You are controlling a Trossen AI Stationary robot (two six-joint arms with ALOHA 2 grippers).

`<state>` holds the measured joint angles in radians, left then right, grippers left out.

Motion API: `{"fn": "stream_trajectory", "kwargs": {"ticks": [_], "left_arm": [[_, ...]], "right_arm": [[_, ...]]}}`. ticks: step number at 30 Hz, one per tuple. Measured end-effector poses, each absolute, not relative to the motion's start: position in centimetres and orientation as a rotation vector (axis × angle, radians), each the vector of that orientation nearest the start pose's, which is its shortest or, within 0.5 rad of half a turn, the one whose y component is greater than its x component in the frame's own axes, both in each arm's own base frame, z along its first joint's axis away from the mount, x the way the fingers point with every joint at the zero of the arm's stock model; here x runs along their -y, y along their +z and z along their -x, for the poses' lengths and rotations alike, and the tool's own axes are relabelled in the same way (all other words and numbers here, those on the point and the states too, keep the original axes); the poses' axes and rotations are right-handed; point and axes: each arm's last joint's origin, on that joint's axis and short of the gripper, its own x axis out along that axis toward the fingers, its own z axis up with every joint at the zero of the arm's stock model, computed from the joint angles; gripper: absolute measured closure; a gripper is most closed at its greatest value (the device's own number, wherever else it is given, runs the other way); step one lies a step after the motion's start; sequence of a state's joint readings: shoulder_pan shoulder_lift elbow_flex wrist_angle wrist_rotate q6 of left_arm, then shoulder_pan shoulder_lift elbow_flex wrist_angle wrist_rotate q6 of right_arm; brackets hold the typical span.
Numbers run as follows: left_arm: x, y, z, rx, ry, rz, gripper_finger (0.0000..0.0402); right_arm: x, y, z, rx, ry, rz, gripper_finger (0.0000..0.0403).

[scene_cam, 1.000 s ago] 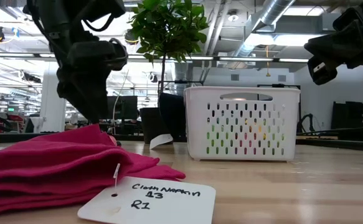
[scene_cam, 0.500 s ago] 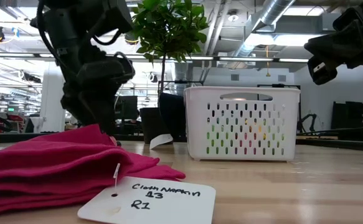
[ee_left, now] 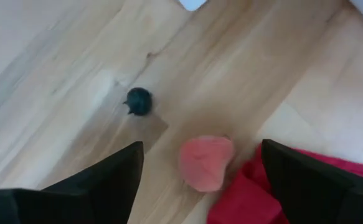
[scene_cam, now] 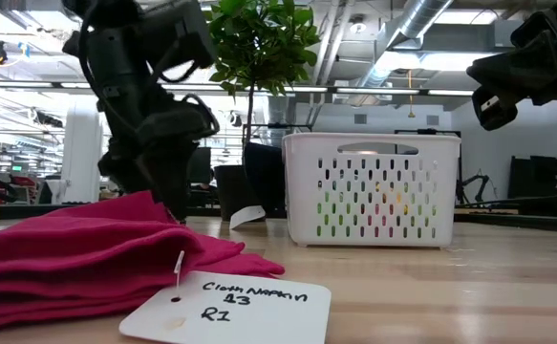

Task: Pick and placing Produce into tupperware
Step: Put the peach into the bin

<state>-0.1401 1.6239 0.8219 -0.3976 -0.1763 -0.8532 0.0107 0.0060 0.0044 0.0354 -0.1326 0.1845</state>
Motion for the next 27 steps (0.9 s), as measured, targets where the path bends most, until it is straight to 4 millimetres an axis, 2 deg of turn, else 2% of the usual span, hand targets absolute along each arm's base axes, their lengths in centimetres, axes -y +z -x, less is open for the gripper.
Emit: {"fn": "stream_trajectory", "kwargs": {"ticks": [9,27], "left_arm": [[3.20,13.87,-28.11,-1.107,0.522,0.587,0.0127],[3.00,13.73,-28.01,-1.085,0.555,0.557,0.0295]], "right_arm": [[-0.49,16.80,-9.74,0.021,0.146,-0.182,0.0344],[-0.49,16.80,-9.74,0.021,0.146,-0.182,0.0344]]}}
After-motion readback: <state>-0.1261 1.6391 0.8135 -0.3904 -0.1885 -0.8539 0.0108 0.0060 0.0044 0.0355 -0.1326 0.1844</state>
